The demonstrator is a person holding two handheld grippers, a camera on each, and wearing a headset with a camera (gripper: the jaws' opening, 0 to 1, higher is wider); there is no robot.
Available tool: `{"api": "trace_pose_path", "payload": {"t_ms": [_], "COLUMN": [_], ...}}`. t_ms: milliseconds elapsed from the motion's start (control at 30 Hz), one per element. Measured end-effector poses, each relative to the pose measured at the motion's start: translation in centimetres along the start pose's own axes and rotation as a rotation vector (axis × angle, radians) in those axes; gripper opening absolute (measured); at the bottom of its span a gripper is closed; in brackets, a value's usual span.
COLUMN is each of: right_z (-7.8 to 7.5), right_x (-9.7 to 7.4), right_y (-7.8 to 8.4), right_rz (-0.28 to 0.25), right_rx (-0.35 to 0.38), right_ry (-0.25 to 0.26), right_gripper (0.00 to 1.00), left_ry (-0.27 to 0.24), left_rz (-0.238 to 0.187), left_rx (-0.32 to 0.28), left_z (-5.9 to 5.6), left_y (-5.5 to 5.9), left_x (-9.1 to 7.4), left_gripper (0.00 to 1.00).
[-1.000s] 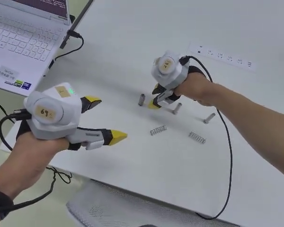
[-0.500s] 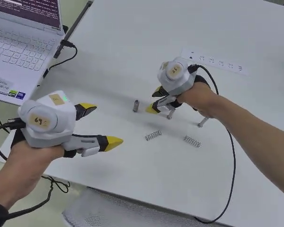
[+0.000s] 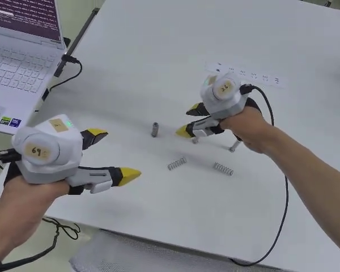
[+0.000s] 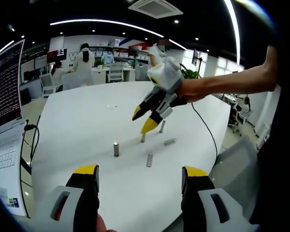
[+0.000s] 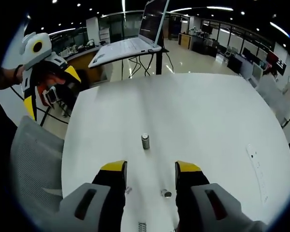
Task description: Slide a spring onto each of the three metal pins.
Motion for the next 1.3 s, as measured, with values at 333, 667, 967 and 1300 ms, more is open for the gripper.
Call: {"api": "trace_pose_path", "payload": {"t_ms": [333, 667, 967, 1300], "right_z": [0.0, 0.1, 0.6, 1.3], "right_x": [-3.3, -5.8, -8.5, -11.1], "right_y": [1.3, 3.3, 5.6, 8.0], "right_rz": [-0.069, -0.106, -0.153, -0.209], "right_rx": [0.038, 0.100, 0.187, 0.284], "right_ry": [0.060, 0.108, 0.137, 0.171], "right_gripper": [0.41, 0.43, 0.48, 0.51], "left_ry": [0.007, 0.022, 0.029, 0.030], "left_rz": [0.003, 0.002, 0.004, -0.003], "left_rx": [0.005, 0.019, 0.024, 0.026], "left_z": [-0.2, -0.6, -0.8, -0.9], "left_y": [-0.2, -0.9, -1.1, -1.7], "left_x": [0.5, 1.2, 1.5, 1.8], "left_gripper": [0.65, 0.65, 0.65, 0.65]}}
Point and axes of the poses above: the centre of the closed fingertips' face, and the gripper's own axes: x roughly forward along the fingers, z roughly to its left, y roughly out of its underside, the point moved 2 cm from there along -x, roughly backward along the fingers, and after that the axes turned 3 degrees about x, right-handed, at the moved point
